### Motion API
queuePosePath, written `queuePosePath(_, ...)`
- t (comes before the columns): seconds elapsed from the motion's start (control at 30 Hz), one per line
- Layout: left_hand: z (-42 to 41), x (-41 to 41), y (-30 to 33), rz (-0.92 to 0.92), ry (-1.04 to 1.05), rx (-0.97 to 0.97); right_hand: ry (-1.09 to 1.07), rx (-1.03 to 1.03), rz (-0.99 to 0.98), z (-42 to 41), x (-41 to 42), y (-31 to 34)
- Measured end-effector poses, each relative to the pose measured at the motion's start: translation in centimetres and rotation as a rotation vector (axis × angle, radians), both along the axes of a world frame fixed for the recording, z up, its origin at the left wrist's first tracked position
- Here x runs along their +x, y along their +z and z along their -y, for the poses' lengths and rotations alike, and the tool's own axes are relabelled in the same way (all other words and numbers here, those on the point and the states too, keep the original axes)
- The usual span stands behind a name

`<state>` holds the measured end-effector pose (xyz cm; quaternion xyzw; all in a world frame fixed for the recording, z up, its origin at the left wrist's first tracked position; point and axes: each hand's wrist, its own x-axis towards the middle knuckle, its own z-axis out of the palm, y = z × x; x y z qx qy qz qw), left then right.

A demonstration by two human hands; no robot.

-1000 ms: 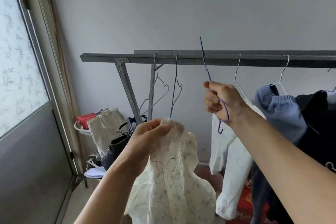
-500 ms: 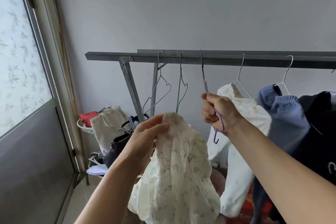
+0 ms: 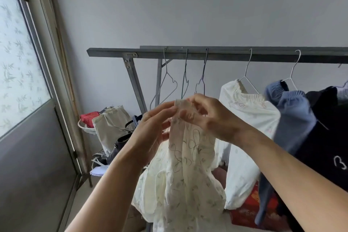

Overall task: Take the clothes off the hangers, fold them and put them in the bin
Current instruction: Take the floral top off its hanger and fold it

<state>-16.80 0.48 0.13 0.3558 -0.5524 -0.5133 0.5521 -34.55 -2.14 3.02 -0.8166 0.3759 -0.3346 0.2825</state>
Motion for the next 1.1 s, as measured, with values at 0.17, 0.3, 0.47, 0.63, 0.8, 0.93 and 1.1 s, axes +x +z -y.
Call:
queuePosePath(0.17,-0.5,1.5,-0.3,0.141,0.115,-0.113,-0.03,-0.092,0.083,-0.1,1.4,0.2)
queuePosePath(0.3,0.1,4.1,-3.8,0.566,0.158,-0.096,0.014,-0.119,0.084,-0.9,1.2,1.1)
queuePosePath(0.47,0.1,4.3,-8.8,0.771,0.16,0.1,-0.023,-0.165,0.093,-2.4,-0.6,3.0)
queuePosePath(0.63,0.7,6.8,-5.9,0.517,0.285,0.082,-0.153,-0.157,0.151,-3.6,-6.1,4.2)
queuePosePath(0.8,0.5,6.0,-0.5,0.563,0.29,-0.142,-0.215,-0.079,0.136,-3.7,-10.9,3.2)
queuePosePath(0.93,0.5,4.4,1.9,0.602,0.264,-0.288,-0.202,0.016,0.166,-3.9,-13.8,2.5)
queuePosePath(1.1,-0.4,3.3,4.5,0.774,0.147,-0.295,-0.1,0.114,0.195,-4.2,-16.0,2.1)
